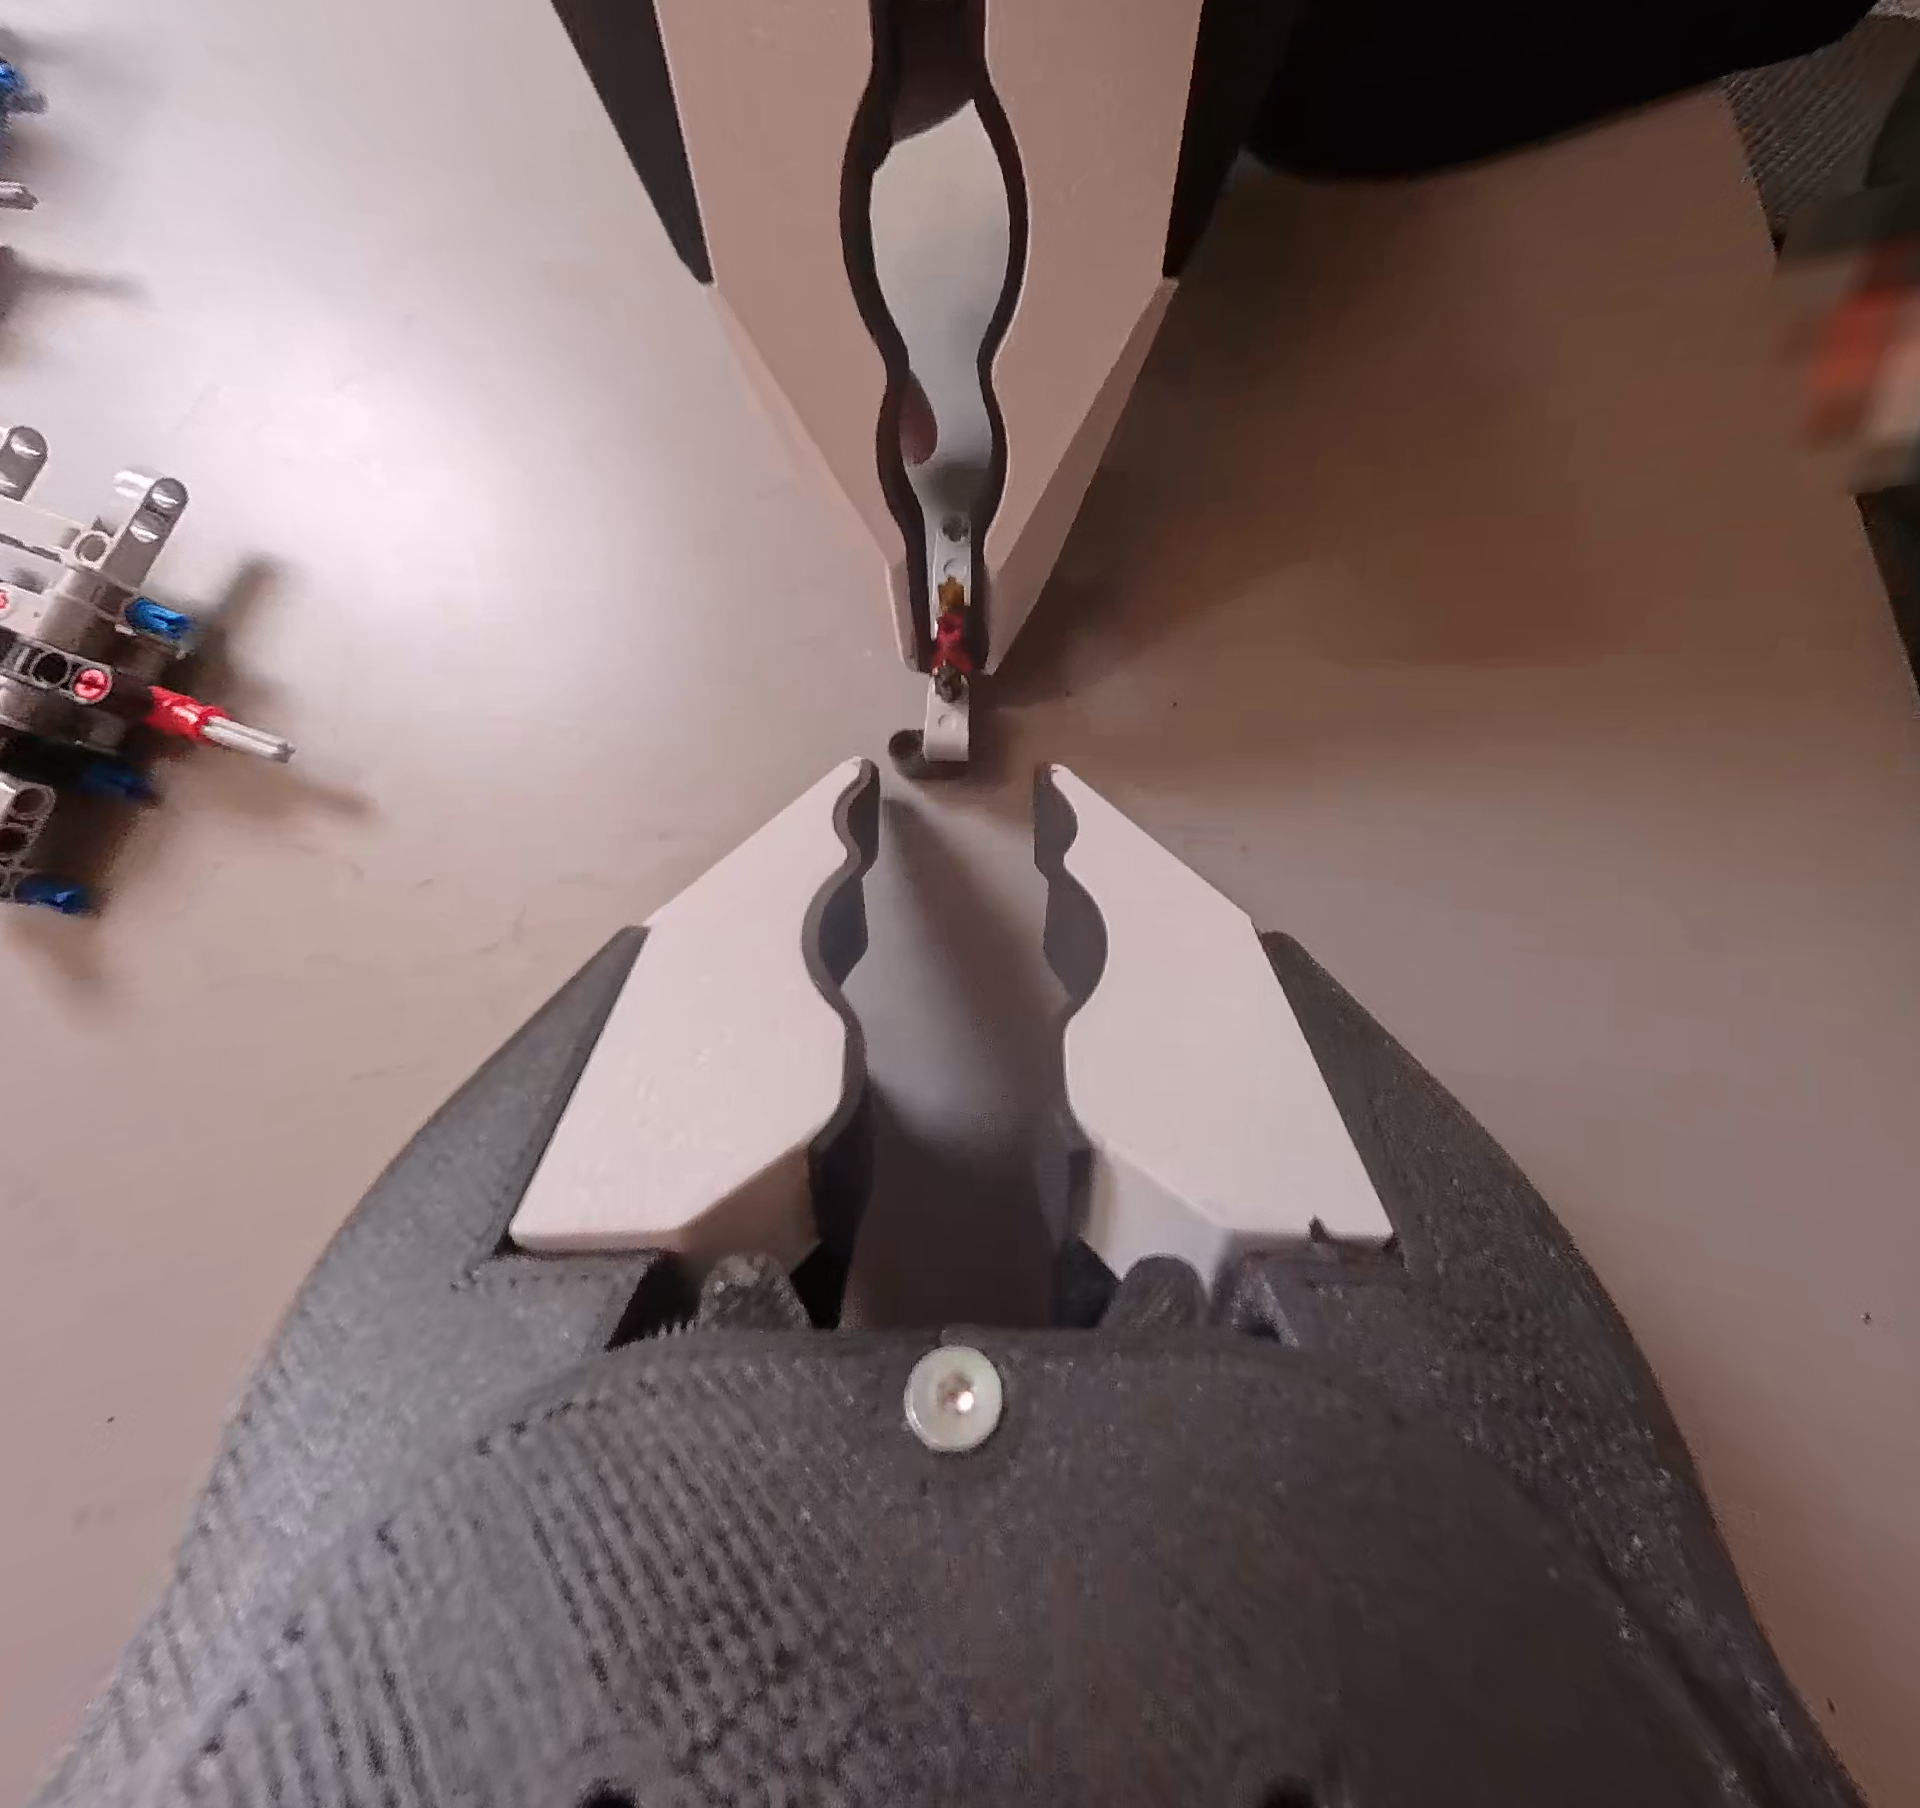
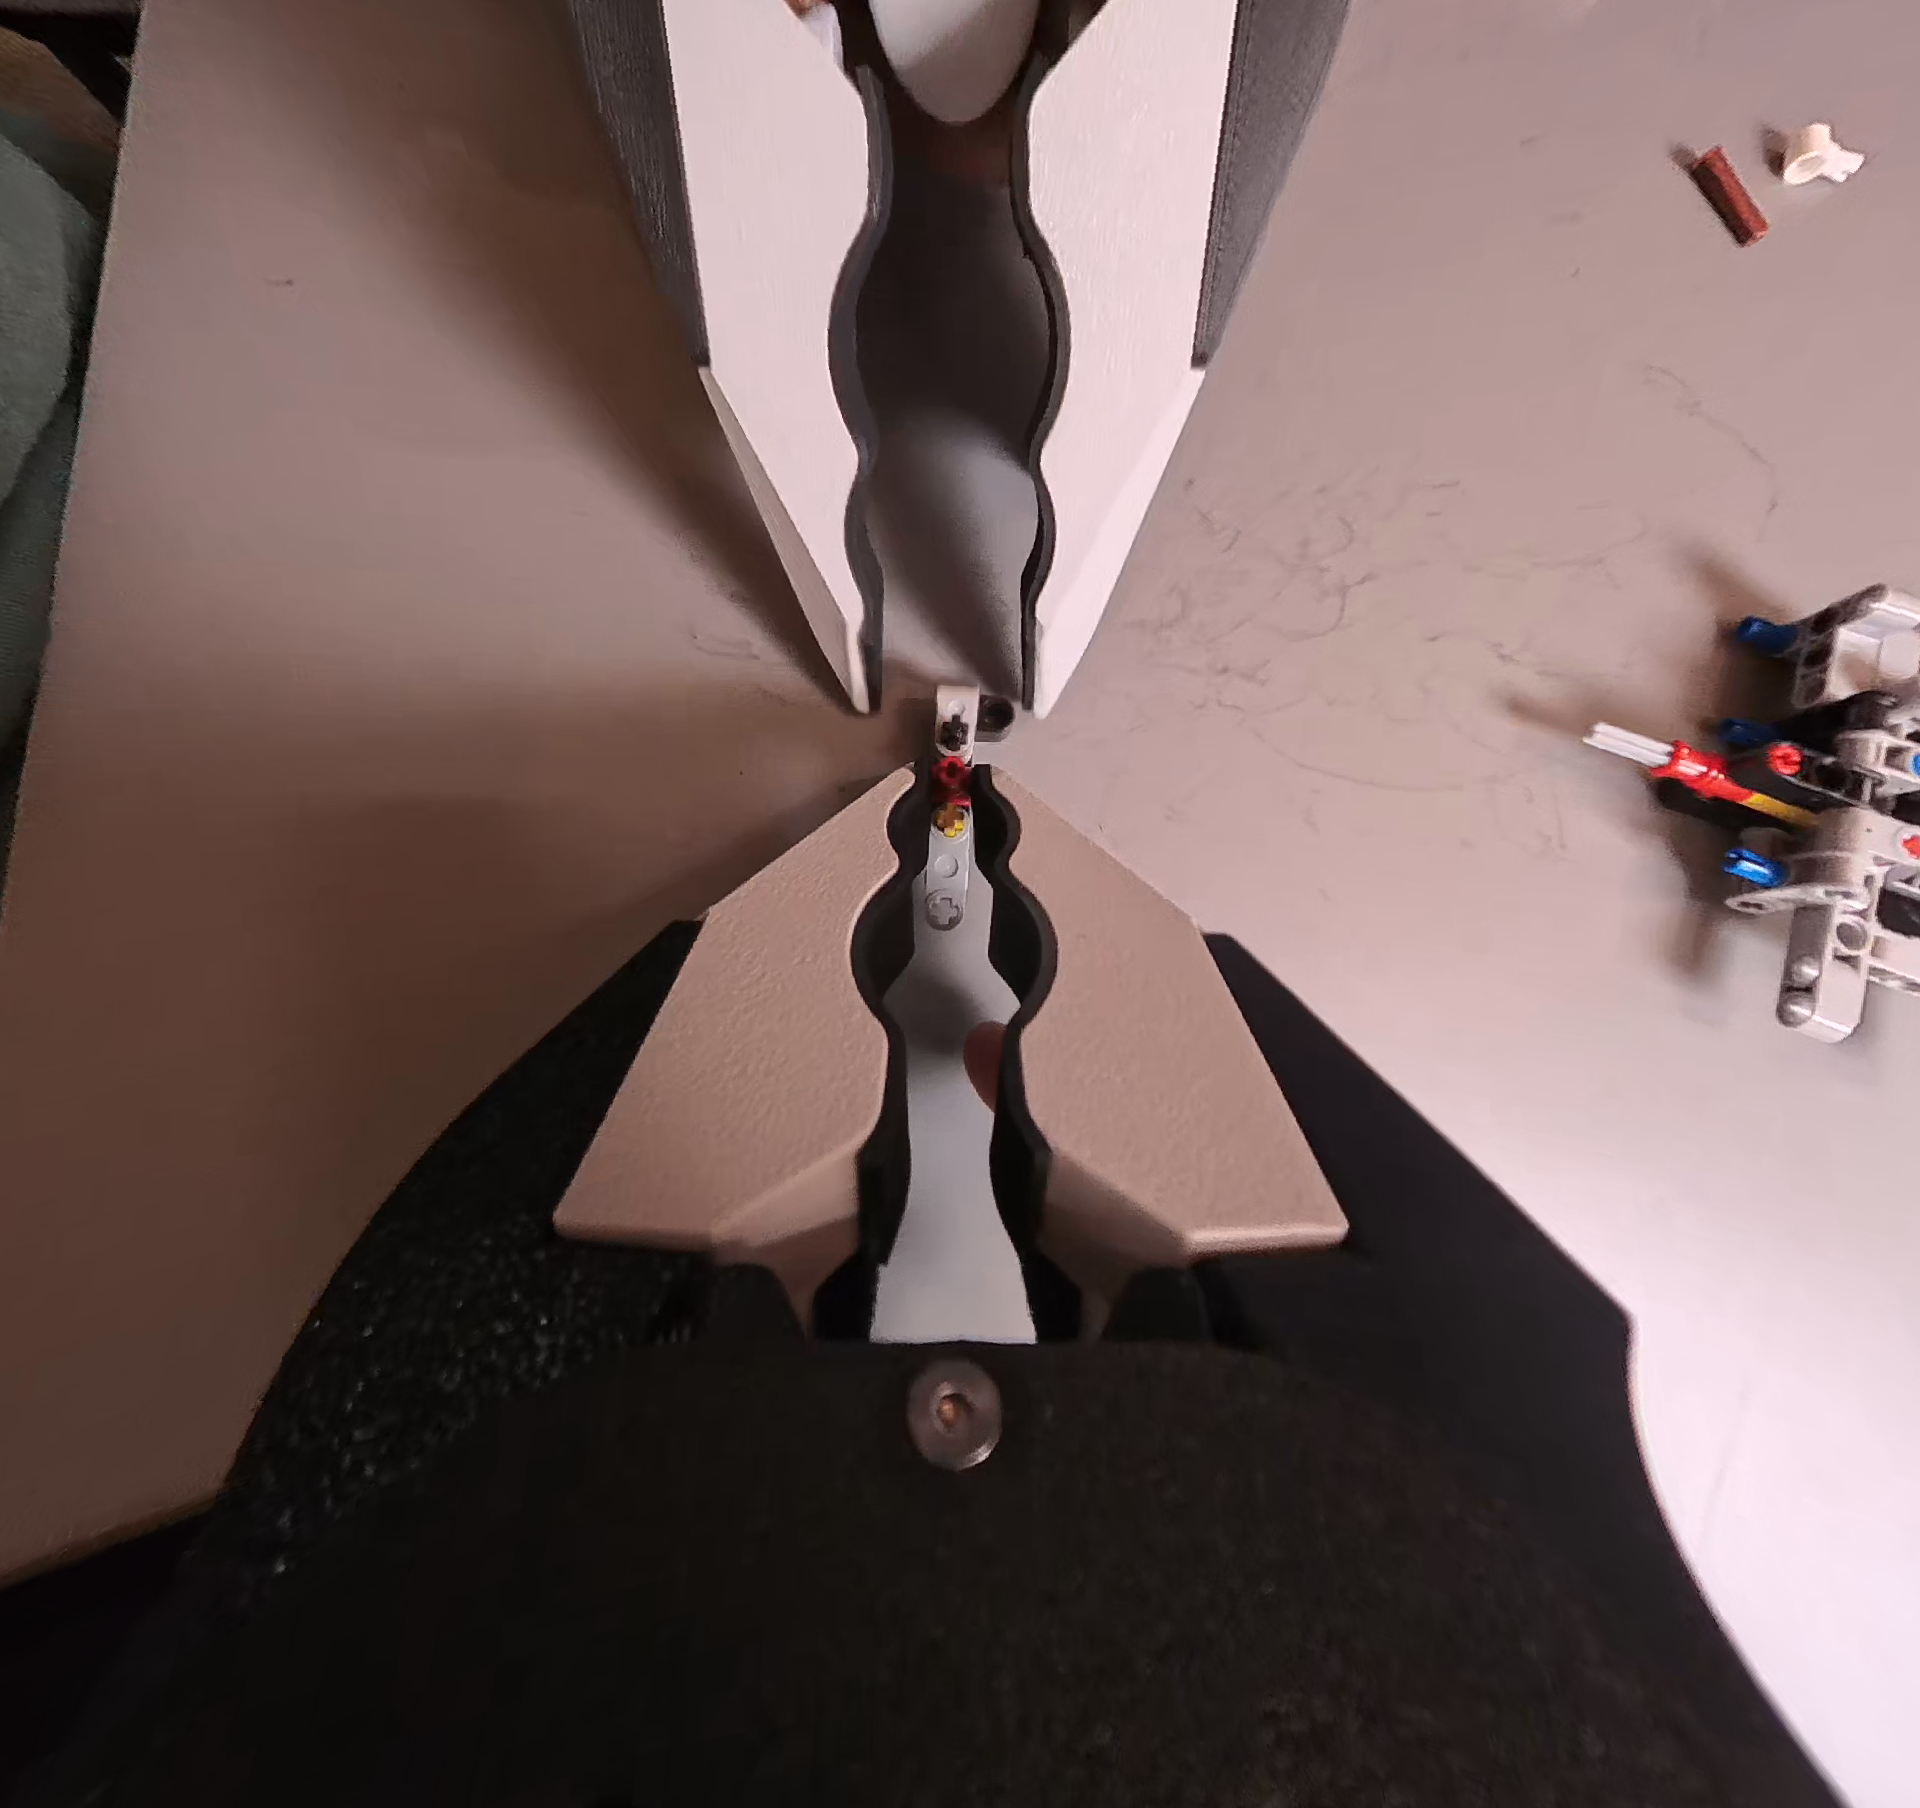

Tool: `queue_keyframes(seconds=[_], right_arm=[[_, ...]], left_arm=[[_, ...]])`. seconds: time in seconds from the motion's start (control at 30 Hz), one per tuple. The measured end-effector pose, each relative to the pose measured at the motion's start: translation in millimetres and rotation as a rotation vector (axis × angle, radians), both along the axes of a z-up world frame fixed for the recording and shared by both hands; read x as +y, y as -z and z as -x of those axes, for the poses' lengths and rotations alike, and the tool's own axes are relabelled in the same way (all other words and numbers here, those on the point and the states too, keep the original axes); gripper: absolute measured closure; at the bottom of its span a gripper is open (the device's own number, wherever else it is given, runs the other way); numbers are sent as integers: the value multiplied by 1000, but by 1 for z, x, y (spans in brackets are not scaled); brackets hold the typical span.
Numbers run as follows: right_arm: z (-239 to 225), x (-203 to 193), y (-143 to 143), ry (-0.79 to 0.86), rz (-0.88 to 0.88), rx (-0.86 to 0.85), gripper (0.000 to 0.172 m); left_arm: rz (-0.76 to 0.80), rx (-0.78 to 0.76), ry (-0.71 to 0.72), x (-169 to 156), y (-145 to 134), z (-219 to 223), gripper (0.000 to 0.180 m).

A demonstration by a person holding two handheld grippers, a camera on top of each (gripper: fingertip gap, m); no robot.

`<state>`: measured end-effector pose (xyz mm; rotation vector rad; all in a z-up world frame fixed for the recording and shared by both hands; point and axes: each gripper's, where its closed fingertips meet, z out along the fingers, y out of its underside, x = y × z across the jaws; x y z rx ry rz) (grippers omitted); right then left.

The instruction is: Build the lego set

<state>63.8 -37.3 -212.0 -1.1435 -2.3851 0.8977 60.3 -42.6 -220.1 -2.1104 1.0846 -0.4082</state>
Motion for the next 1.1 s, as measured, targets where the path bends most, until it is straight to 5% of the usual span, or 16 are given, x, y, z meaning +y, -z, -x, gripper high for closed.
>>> queue_keyframes(seconds=[0.43, 0.77, 1.1], right_arm=[[10, -4, -2, -92, -149, 217, 166], [11, 5, 1, -76, -197, 247, 152], [21, 12, -26, -31, -232, 418, 165]], left_arm=[[-282, 179, 8, 4, -6, 8, 166], [-410, 190, 29, 7, -14, 14, 166], [-593, 148, 10, 11, -45, 16, 166]])
